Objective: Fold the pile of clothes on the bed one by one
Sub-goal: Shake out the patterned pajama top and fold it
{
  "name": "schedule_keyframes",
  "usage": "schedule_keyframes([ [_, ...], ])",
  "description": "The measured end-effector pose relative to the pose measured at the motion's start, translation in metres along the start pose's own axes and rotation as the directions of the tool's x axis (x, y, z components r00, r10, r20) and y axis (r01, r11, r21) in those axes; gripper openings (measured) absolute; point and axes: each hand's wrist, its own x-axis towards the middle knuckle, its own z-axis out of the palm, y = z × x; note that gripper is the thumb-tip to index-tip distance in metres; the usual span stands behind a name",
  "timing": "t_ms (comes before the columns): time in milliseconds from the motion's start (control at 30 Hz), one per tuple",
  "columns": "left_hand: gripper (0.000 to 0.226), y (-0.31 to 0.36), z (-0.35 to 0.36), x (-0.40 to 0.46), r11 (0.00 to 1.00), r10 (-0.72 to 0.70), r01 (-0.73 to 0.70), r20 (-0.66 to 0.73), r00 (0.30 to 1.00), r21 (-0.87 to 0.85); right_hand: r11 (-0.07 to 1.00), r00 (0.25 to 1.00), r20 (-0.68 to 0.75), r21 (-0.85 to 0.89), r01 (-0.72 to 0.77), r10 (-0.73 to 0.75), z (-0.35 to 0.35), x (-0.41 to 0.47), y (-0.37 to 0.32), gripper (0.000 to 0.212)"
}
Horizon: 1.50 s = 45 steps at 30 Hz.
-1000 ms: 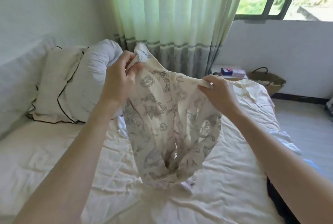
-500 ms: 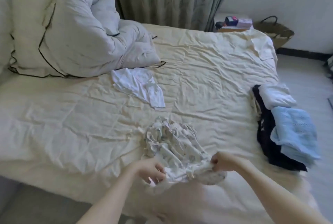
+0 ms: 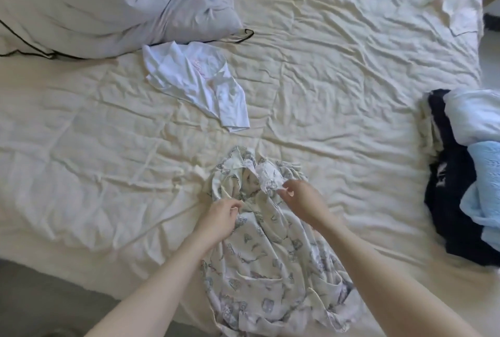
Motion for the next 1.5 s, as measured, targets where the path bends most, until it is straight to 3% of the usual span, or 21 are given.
schedule_keyframes([
  [67,0.031,-0.001,0.015,0.030,0.996,0.004,-0.008,-0.044,0.999,-0.084,0.999,0.997,-0.077,-0.043,-0.003,0.000,0.019,0.031,-0.008,0.047],
  [133,0.031,-0.001,0.029,0.059,0.990,-0.011,-0.008,-0.129,0.992,-0.144,0.994,0.998,-0.064,-0.103,-0.030,0.024,0.039,0.052,-0.011,0.053],
  [200,0.030,0.003,0.037,0.086,0.981,-0.047,-0.003,-0.252,0.967,-0.196,0.991,0.998,-0.059,-0.130,-0.043,0.035,0.056,0.065,-0.008,0.041],
  [267,0.027,0.007,0.040,0.111,0.964,-0.113,0.031,-0.300,0.947,-0.264,0.998,0.993,-0.108,-0.026,-0.055,0.052,0.065,0.069,-0.001,0.023],
  [400,0.036,0.018,0.038,0.137,0.952,-0.273,0.232,-0.215,0.938,-0.199,0.956,0.991,-0.103,0.290,-0.053,0.086,0.068,0.058,0.012,0.023],
  [467,0.034,0.019,0.034,0.134,0.886,-0.378,0.282,-0.221,0.899,-0.368,0.901,0.986,-0.083,0.423,-0.094,0.142,0.064,0.046,0.018,0.022],
  [533,0.022,0.019,0.025,0.120,0.742,-0.462,0.309,-0.119,0.879,-0.595,0.757,0.965,-0.046,0.630,-0.174,0.260,0.054,0.035,0.025,0.015],
  [600,0.005,0.018,0.008,0.096,0.390,-0.490,0.314,0.094,0.867,-0.865,0.558,0.934,0.033,0.794,-0.240,0.355,0.039,0.023,0.028,0.018],
  [667,0.021,0.017,-0.011,0.068,-0.009,-0.404,0.278,0.258,0.878,-0.961,0.446,0.931,0.112,0.854,-0.270,0.348,0.026,0.010,0.026,0.021],
  [733,0.020,0.021,-0.034,0.040,-0.154,-0.335,0.245,0.284,0.899,-0.957,0.403,0.934,0.166,0.868,-0.290,0.315,0.013,-0.004,0.016,0.021],
  [833,0.010,0.030,-0.061,0.001,-0.108,-0.238,0.239,0.259,0.936,-0.965,0.370,0.927,0.191,0.876,-0.309,0.322,-0.004,-0.025,0.001,0.019],
  [900,0.009,0.035,-0.075,-0.022,-0.041,-0.226,0.224,0.227,0.947,-0.974,0.447,0.932,0.150,0.845,-0.294,0.330,-0.015,-0.042,-0.009,0.014],
  [1000,0.010,0.037,-0.088,-0.057,0.178,-0.257,0.191,0.142,0.956,-0.965,0.689,0.948,0.097,0.665,-0.287,0.302,-0.022,-0.064,-0.020,0.063],
  [1033,0.011,0.036,-0.089,-0.069,0.246,-0.244,0.195,0.134,0.960,-0.949,0.754,0.946,0.066,0.587,-0.294,0.317,-0.022,-0.070,-0.021,0.067],
  [1133,0.020,0.036,-0.094,-0.100,0.357,-0.182,0.196,0.137,0.974,-0.913,0.822,0.939,-0.017,0.489,-0.292,0.343,-0.024,-0.086,-0.022,0.027],
  [1167,0.019,0.037,-0.095,-0.108,0.383,-0.177,0.182,0.121,0.977,-0.905,0.826,0.942,-0.032,0.493,-0.275,0.333,-0.026,-0.091,-0.023,0.026],
  [1233,0.014,0.039,-0.098,-0.121,0.413,-0.200,0.137,0.057,0.978,-0.901,0.778,0.947,-0.039,0.581,-0.237,0.318,-0.033,-0.098,-0.023,0.030],
  [1367,0.012,0.047,-0.113,-0.149,0.478,-0.233,0.003,-0.123,0.965,-0.879,0.562,0.956,-0.082,0.822,-0.095,0.282,-0.072,-0.113,-0.020,0.020],
  [1500,0.011,0.063,-0.129,-0.175,0.480,-0.223,-0.101,-0.232,0.947,-0.872,0.428,0.981,-0.029,0.902,-0.057,0.191,-0.113,-0.119,-0.016,0.006],
])
